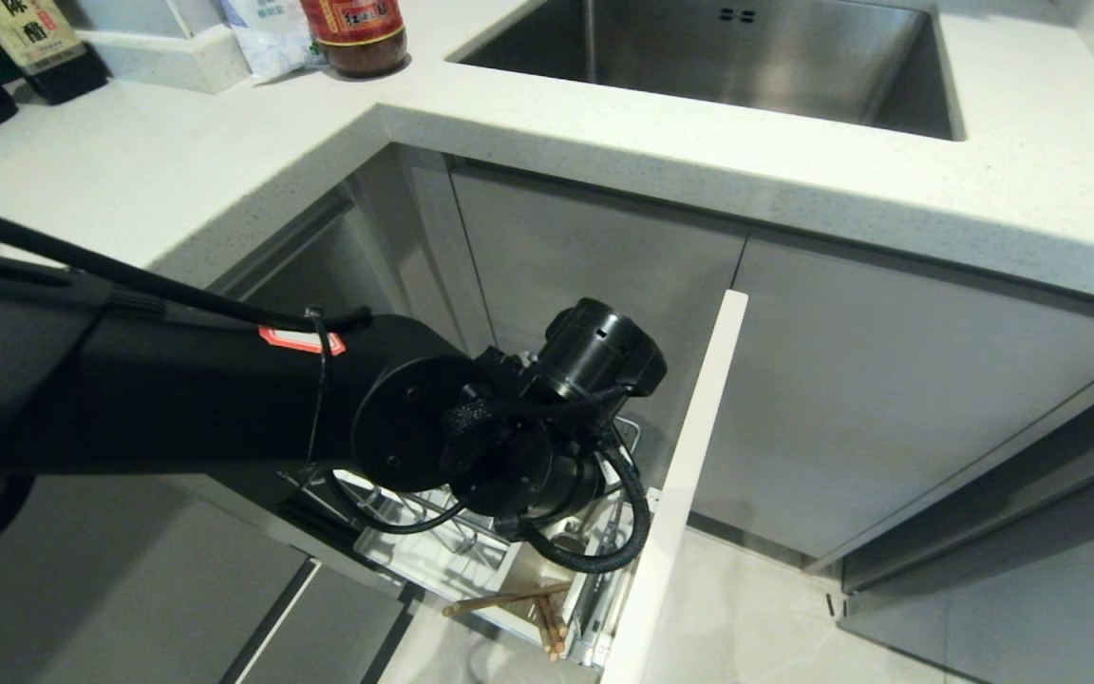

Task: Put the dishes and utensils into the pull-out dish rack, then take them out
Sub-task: Take the fork out of the cupboard

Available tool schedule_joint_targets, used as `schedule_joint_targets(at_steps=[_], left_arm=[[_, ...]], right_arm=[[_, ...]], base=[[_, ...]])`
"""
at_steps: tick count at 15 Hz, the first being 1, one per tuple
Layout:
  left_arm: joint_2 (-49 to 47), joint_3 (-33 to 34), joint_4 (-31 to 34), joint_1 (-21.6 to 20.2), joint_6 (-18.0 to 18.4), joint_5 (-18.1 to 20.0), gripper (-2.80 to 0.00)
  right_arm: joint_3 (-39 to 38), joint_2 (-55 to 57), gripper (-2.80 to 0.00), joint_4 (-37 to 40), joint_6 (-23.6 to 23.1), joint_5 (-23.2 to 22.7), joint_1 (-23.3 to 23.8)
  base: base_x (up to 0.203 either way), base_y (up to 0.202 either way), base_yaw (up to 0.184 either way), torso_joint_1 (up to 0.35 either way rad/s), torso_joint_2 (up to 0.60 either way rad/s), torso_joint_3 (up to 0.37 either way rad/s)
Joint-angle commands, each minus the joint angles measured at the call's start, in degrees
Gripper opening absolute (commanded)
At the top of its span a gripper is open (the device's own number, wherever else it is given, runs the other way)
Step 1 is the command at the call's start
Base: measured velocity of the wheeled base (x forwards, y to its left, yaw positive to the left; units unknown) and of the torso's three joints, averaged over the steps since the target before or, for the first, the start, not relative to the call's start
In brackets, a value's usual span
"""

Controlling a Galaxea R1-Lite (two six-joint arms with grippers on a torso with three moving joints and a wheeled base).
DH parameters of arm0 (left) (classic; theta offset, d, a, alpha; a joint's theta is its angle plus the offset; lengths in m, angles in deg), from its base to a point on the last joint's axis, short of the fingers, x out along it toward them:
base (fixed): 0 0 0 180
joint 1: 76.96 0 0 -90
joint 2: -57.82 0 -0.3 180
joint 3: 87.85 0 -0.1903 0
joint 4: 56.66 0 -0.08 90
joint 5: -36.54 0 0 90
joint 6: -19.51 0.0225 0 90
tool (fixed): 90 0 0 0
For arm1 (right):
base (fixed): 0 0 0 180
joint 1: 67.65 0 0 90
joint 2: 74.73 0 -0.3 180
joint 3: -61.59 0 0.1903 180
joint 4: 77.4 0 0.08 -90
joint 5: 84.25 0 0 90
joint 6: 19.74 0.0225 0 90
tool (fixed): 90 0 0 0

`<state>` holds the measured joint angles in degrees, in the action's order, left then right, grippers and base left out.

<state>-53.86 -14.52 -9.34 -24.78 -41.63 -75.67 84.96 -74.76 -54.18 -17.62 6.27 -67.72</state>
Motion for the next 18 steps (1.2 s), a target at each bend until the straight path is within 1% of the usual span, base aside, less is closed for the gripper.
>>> schedule_joint_targets(at_steps=[1, 2, 6, 10, 11, 13, 14, 15, 18], left_arm=[[-0.2, 0.0, 0.1, -0.1, -0.4, -0.2, -2.8], [0.0, 0.0, 0.1, -0.1, -0.4, -0.2, 0.0], [-0.1, -1.2, 0.1, -0.4, -0.6, -0.1, 0.0], [-2.8, -3.5, 0.3, -1.4, -2.4, 0.2, 0.0], [-3.7, -4.5, 0.3, -1.6, -2.4, 0.7, 0.0], [-5.3, -8.1, 0.6, -1.6, -2.8, 2.8, 0.0], [-6.5, -9.7, 2.2, -1.5, -3.7, 3.5, 0.0], [-7.3, -10.2, 3.7, -1.7, -4.5, 4.0, 0.0], [-8.2, -10.9, 4.1, -1.8, -4.9, 5.0, 0.0]], right_arm=[[0.0, 0.0, -2.8, 0.0, 0.0, 0.0, 0.0], [0.0, 0.0, -2.8, 0.0, 0.0, 0.0, 0.0], [0.0, 0.0, -2.8, 0.0, 0.0, 0.0, 0.0], [0.0, 0.0, -2.8, 0.0, 0.0, 0.0, 0.0], [0.0, 0.0, -2.8, 0.0, 0.0, 0.0, 0.0], [0.0, 0.0, -2.8, 0.0, 0.0, 0.0, 0.0], [0.0, 0.0, -2.8, 0.0, 0.0, 0.0, 0.0], [0.0, 0.0, -2.8, 0.0, 0.0, 0.0, 0.0], [0.0, 0.0, -2.8, 0.0, 0.0, 0.0, 0.0]], base=[[0.0, 0.0, 0.0, 0.0, 0.0, 0.0], [0.0, 0.0, 0.0, 0.0, 0.0, 0.0], [0.0, 0.0, 0.0, 0.0, 0.0, 0.0], [0.0, 0.0, 0.0, 0.0, 0.0, 0.0], [0.0, 0.0, 0.0, 0.0, 0.0, 0.0], [0.0, 0.0, 0.0, 0.0, 0.0, 0.0], [0.0, 0.0, 0.0, 0.0, 0.0, 0.0], [0.0, 0.0, 0.0, 0.0, 0.0, 0.0], [0.0, 0.0, 0.0, 0.0, 0.0, 0.0]])
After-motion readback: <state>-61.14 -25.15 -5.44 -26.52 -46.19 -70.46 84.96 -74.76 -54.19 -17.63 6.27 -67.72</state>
